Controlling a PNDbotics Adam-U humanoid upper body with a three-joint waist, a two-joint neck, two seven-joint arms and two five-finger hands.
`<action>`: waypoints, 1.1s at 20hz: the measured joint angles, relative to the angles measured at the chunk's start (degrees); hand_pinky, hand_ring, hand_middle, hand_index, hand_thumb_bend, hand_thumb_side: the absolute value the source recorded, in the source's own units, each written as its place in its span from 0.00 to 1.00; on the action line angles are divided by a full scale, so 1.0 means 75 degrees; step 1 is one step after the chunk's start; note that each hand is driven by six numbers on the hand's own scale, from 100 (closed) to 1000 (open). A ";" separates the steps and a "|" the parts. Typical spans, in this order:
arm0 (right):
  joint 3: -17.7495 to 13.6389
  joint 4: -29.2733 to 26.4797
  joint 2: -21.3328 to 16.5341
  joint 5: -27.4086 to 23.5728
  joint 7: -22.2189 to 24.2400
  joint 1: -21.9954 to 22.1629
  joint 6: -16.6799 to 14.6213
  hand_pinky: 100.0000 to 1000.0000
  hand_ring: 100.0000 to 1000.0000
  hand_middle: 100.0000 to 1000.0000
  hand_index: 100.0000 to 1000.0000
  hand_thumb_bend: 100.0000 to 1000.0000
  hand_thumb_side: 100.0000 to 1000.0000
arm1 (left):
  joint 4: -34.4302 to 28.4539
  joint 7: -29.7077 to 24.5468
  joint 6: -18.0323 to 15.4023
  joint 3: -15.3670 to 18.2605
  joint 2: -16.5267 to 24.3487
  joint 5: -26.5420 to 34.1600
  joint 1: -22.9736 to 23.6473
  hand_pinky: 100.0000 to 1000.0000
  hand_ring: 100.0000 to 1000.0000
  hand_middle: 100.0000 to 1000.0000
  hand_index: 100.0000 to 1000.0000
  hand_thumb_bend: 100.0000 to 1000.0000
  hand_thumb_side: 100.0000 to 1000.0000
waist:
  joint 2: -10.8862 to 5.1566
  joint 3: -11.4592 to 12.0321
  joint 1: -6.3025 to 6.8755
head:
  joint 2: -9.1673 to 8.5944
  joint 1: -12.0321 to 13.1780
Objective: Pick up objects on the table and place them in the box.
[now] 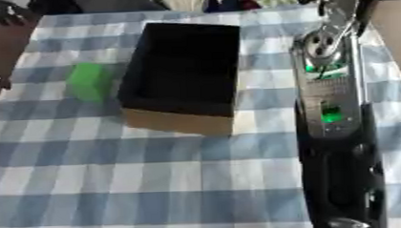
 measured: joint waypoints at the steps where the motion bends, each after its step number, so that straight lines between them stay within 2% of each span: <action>1: 0.0000 0.0000 0.0008 -0.0001 -0.0001 0.0003 -0.0001 0.76 0.82 0.65 0.87 0.00 0.53 | 0.0000 -0.0017 0.0017 -0.0062 -0.0032 0.0006 -0.0013 0.91 0.87 0.90 1.00 0.76 0.11 | 0.0000 -0.0001 0.0010 | 0.0000 0.0007; 6: 0.0002 -0.0008 0.0056 -0.0008 -0.0019 0.0072 -0.0019 0.76 0.82 0.65 0.87 0.00 0.54 | -0.0114 -0.0119 0.0119 -0.0405 -0.0093 0.0148 -0.0017 0.97 0.87 0.89 1.00 0.74 0.14 | -0.0020 -0.0015 0.0064 | 0.0000 0.0018; 9: 0.0004 -0.0028 0.0067 -0.0024 -0.0032 0.0125 -0.0033 0.76 0.83 0.65 0.87 0.00 0.54 | -0.0236 -0.0219 0.0219 -0.0564 -0.0100 0.0295 -0.0017 0.96 0.87 0.89 1.00 0.74 0.14 | -0.0042 -0.0017 0.0074 | 0.0000 0.0036; 13: 0.0020 -0.0047 0.0124 -0.0033 -0.0028 0.0136 -0.0041 0.76 0.83 0.65 0.87 0.00 0.55 | -0.0382 -0.0397 0.0397 -0.0665 -0.0136 0.0370 -0.0018 0.99 0.86 0.88 1.00 0.71 0.17 | -0.0043 -0.0049 0.0092 | -0.0002 0.0050; 15: 0.0025 -0.0048 0.0128 -0.0038 -0.0027 0.0140 -0.0042 0.76 0.83 0.65 0.87 0.00 0.55 | -0.0439 -0.0484 0.0484 -0.0725 -0.0194 0.0425 -0.0020 0.98 0.86 0.87 1.00 0.71 0.16 | -0.0043 -0.0063 0.0091 | -0.0003 0.0062; 16: 0.0025 -0.0048 0.0128 -0.0041 -0.0028 0.0154 -0.0042 0.76 0.83 0.65 0.87 0.00 0.55 | -0.0479 -0.0535 0.0535 -0.0749 -0.0230 0.0435 -0.0022 0.95 0.86 0.88 1.00 0.71 0.14 | -0.0043 -0.0068 0.0091 | -0.0003 0.0074; 22: 0.0045 -0.0059 0.0177 -0.0124 -0.0044 0.0200 -0.0058 0.76 0.83 0.65 0.87 0.00 0.56 | -0.0565 -0.0793 0.0793 -0.0737 -0.0398 0.0187 -0.0093 0.93 0.86 0.87 0.98 0.68 0.10 | -0.0035 -0.0134 0.0086 | -0.0026 0.0133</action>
